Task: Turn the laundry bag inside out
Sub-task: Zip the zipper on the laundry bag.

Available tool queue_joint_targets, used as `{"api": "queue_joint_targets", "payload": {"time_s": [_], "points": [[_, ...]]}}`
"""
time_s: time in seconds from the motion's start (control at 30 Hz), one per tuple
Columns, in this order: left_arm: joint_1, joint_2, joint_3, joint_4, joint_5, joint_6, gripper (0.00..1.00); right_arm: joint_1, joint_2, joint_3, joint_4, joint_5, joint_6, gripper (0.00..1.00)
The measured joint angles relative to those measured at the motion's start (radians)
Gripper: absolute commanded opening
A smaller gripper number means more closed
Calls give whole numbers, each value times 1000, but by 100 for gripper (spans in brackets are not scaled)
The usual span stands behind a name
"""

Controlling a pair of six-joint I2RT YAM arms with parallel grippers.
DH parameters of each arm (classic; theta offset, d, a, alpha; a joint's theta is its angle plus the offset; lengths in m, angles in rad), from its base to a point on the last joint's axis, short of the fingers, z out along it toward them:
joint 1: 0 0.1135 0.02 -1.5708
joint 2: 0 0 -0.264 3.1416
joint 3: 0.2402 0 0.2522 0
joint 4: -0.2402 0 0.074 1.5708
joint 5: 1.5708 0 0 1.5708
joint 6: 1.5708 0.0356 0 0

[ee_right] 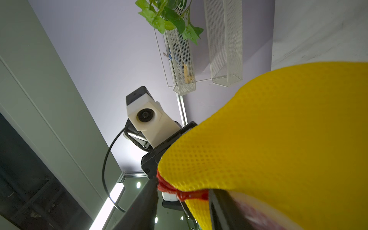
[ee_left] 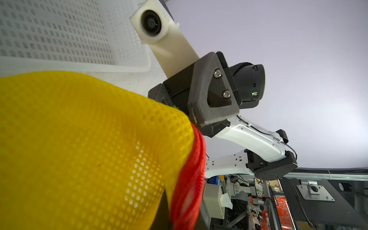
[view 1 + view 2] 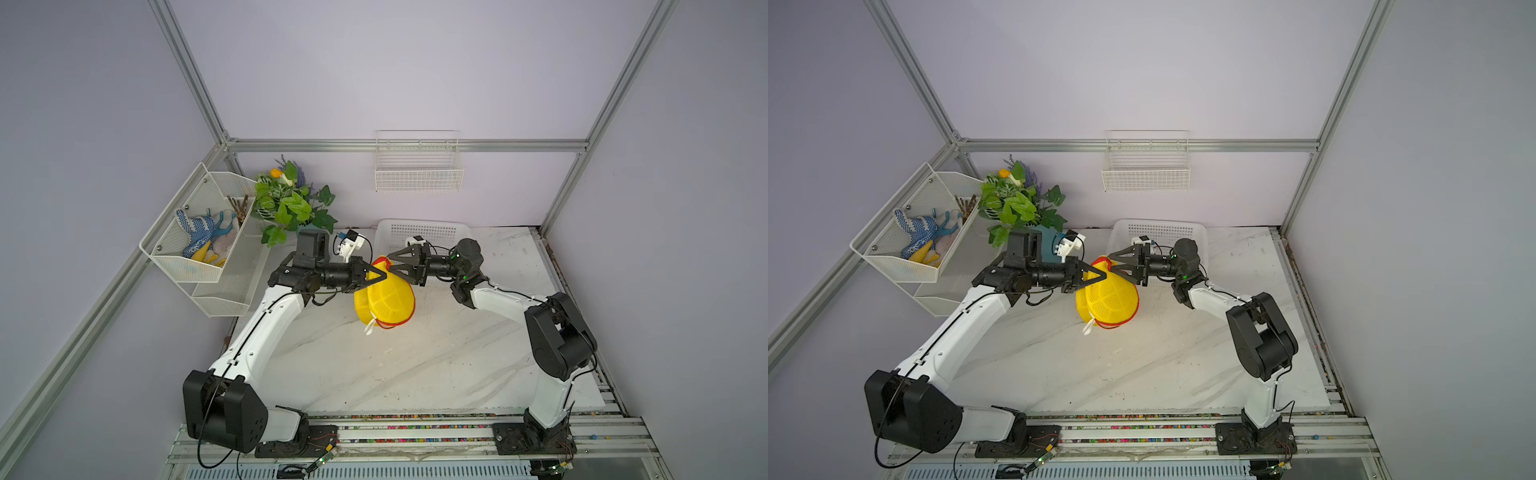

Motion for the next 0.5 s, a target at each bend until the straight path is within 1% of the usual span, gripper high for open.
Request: {"api": "queue_joint_targets", "payload": {"time_s": [0.13, 0.2, 0.27, 0.37, 0.43, 0.5], "points": [[-1, 3, 0, -8, -4, 0, 0, 0, -19, 2, -85, 9, -82, 48], [-1, 3, 0, -8, -6, 0, 0, 1, -15, 6, -83, 10, -84, 48], [-1, 4, 0, -7, -11, 0, 0, 3, 3, 10, -39, 13, -43, 47], [3, 4, 0, 2, -31, 0, 0, 8, 78, 3, 187, 51, 71, 39], [8, 7, 0, 16, -48, 0, 0, 16, 145, 0, 371, 99, 120, 35], [10, 11, 0, 23, -57, 0, 0, 24, 187, -4, 488, 145, 149, 32]]}}
